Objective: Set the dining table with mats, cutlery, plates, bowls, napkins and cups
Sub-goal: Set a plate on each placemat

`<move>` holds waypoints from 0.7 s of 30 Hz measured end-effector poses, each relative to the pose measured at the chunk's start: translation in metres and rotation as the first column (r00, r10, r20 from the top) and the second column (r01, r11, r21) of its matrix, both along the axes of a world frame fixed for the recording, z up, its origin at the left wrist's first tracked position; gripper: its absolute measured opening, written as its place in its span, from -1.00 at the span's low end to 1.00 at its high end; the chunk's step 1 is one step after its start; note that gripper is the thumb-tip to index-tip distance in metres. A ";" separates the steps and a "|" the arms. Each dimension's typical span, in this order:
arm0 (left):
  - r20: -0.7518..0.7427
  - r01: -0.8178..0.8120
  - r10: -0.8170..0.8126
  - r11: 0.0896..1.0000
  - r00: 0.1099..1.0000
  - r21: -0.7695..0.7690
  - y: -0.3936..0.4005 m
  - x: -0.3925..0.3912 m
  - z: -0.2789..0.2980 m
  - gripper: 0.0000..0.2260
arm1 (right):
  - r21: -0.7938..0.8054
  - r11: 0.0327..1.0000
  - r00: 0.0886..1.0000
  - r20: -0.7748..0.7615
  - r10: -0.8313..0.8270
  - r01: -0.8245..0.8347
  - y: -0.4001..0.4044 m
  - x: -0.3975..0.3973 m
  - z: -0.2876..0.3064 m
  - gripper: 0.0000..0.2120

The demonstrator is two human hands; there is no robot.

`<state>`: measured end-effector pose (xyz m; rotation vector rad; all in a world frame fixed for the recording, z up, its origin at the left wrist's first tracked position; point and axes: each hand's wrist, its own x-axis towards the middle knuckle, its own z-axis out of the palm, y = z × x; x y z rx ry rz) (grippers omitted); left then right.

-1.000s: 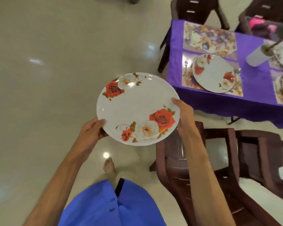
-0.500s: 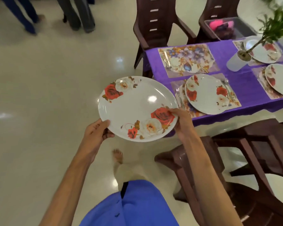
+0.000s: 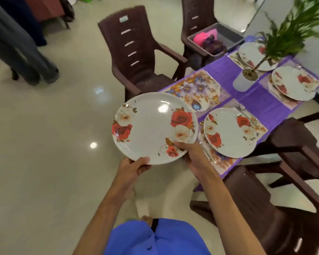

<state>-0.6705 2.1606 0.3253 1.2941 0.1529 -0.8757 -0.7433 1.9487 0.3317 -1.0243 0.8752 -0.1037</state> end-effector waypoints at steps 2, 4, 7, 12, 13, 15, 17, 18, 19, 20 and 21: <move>-0.052 0.025 -0.026 0.999 0.998 -0.020 -0.009 0.046 -0.009 -0.70 | 0.006 1.000 1.000 0.005 -0.027 0.027 -0.015 0.024 -0.001 -0.65; -0.133 -0.052 0.049 0.998 0.990 -0.022 -0.016 0.101 -0.012 -0.74 | 0.037 0.996 0.996 -0.003 -0.085 0.085 -0.035 0.046 -0.001 -0.62; -0.135 -0.016 0.018 1.000 0.991 0.018 -0.028 0.183 -0.011 -0.78 | 0.062 0.986 0.988 -0.015 -0.153 0.154 -0.060 0.074 0.006 -0.57; -0.031 0.397 -0.396 0.917 0.918 0.039 -0.076 0.273 -0.006 -0.74 | 0.057 0.946 0.947 -0.034 -0.319 0.320 -0.080 0.110 0.008 -0.59; -0.023 0.441 -0.440 0.896 0.898 0.059 -0.086 0.285 -0.007 -0.73 | 0.057 0.938 0.940 -0.048 -0.339 0.341 -0.085 0.113 0.009 -0.58; -0.045 0.471 -0.469 0.876 0.882 0.106 -0.111 0.310 -0.017 -0.73 | 0.058 0.923 0.924 -0.085 -0.374 0.379 -0.095 0.120 0.009 -0.57; -0.071 0.484 -0.479 0.860 0.875 0.163 -0.132 0.329 -0.029 -0.72 | 0.049 0.923 0.920 -0.114 -0.375 0.382 -0.106 0.124 0.010 -0.59; -0.081 0.504 -0.499 0.843 0.863 0.189 -0.141 0.336 -0.035 -0.70 | 0.047 0.927 0.922 -0.137 -0.362 0.371 -0.111 0.126 0.008 -0.60; -0.088 0.531 -0.526 0.817 0.846 0.224 -0.151 0.344 -0.043 -0.69 | 0.049 0.933 0.925 -0.160 -0.345 0.356 -0.117 0.129 0.006 -0.61; -0.090 0.552 -0.549 0.794 0.831 0.252 -0.160 0.349 -0.049 -0.69 | 0.058 0.940 0.930 -0.178 -0.322 0.337 -0.123 0.132 0.002 -0.62; -0.080 0.563 -0.565 0.779 0.821 0.276 -0.167 0.355 -0.054 -0.72 | 0.071 0.944 0.935 -0.181 -0.304 0.321 -0.129 0.136 -0.001 -0.62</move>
